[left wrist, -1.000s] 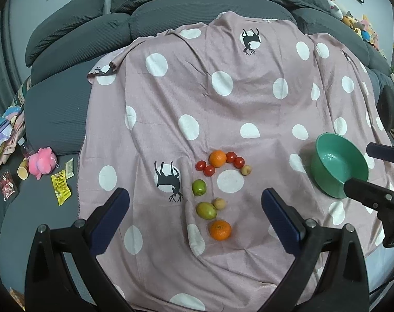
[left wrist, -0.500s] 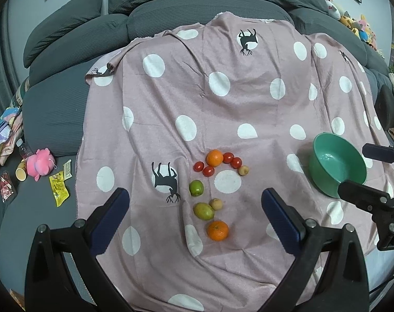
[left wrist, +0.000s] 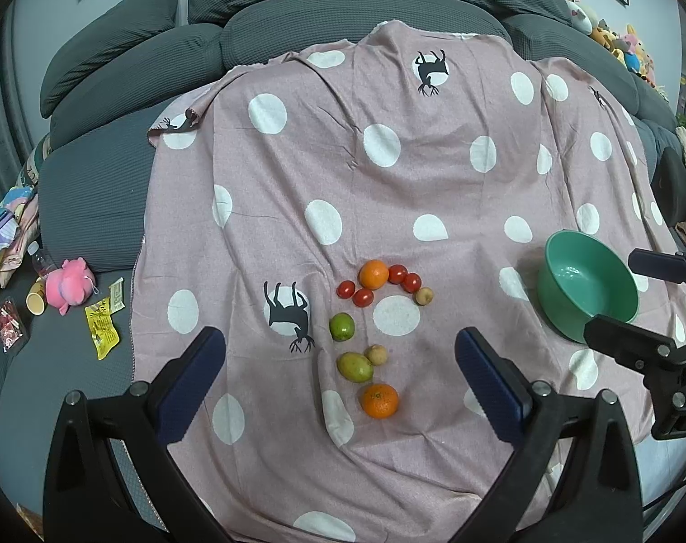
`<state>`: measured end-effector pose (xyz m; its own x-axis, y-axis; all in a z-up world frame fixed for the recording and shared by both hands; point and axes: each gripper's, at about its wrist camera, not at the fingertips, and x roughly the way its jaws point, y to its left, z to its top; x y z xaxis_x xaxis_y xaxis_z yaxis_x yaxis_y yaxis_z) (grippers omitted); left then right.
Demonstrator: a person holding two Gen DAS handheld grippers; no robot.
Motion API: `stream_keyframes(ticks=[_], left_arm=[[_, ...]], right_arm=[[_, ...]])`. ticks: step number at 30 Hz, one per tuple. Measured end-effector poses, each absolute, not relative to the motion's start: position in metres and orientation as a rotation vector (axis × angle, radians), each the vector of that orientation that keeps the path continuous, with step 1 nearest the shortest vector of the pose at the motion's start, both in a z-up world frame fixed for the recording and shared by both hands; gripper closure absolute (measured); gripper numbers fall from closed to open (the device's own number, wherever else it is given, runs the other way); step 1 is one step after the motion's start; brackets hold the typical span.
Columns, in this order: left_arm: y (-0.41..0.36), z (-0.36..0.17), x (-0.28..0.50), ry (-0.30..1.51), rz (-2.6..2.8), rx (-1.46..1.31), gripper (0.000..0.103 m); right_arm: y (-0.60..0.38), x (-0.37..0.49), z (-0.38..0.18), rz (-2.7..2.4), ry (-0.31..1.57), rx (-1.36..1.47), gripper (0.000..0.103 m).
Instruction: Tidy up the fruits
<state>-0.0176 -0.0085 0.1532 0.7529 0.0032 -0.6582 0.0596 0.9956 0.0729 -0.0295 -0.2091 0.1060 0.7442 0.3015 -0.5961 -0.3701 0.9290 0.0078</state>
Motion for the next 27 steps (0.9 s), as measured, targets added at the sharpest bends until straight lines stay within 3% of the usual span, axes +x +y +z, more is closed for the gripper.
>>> stream_keyframes(ticks=[27], left_arm=[[-0.011, 0.142, -0.015, 0.743, -0.035, 0.094, 0.001]], right_arm=[[-0.205, -0.028, 0.103, 0.364, 0.639, -0.119, 0.007]])
